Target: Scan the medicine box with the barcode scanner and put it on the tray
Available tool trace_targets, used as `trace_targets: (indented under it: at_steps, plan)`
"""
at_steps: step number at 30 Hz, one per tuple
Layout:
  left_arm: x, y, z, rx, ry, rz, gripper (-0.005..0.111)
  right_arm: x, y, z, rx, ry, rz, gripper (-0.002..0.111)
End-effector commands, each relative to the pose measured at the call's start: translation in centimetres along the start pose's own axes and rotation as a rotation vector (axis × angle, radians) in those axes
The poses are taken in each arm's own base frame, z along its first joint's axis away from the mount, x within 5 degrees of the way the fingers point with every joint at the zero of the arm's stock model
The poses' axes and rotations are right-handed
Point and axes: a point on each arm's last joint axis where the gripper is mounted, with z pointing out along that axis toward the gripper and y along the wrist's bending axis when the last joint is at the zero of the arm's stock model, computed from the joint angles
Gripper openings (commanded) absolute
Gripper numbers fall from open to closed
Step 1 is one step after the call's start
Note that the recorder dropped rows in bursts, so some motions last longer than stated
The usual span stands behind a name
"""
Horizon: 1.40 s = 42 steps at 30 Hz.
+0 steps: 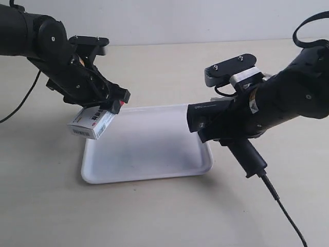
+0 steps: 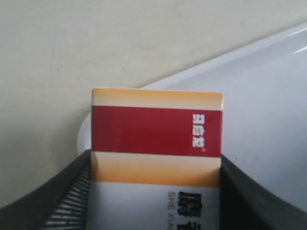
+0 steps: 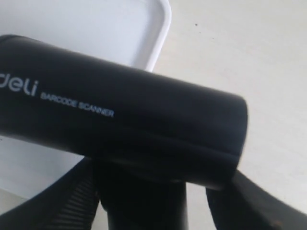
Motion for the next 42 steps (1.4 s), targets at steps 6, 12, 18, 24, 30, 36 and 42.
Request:
trace_targets:
  at_steps: [6, 12, 18, 24, 30, 36, 42]
  plan:
    - [-0.3, -0.1, -0.4, -0.007, -0.016, 0.004, 0.002, -0.3, -0.5, -0.4, 0.121, -0.025, 0.033, 0.000]
    - [-0.5, -0.1, -0.4, -0.008, -0.030, 0.008, 0.002, 0.1, 0.9, -0.6, 0.121, -0.013, -0.024, 0.000]
    - [-0.4, -0.1, -0.4, -0.011, -0.027, -0.008, 0.002, -0.2, 0.4, -0.7, 0.183, -0.045, 0.008, 0.000]
    - [-0.3, -0.1, -0.3, -0.012, -0.010, -0.080, 0.002, -0.5, 0.8, -0.7, 0.140, -0.074, 0.018, 0.000]
    - [0.2, -0.9, 0.6, -0.010, 0.019, -0.080, 0.002, -0.5, 0.9, -0.7, 0.132, -0.078, 0.022, 0.000]
    - [0.4, -1.9, 0.7, -0.003, 0.029, -0.060, 0.002, -0.1, 1.7, 0.1, 0.119, -0.052, 0.001, 0.000]
    - [0.4, -1.8, 0.7, -0.018, 0.022, -0.055, 0.002, 0.1, 2.5, 0.4, 0.124, -0.055, -0.033, 0.000]
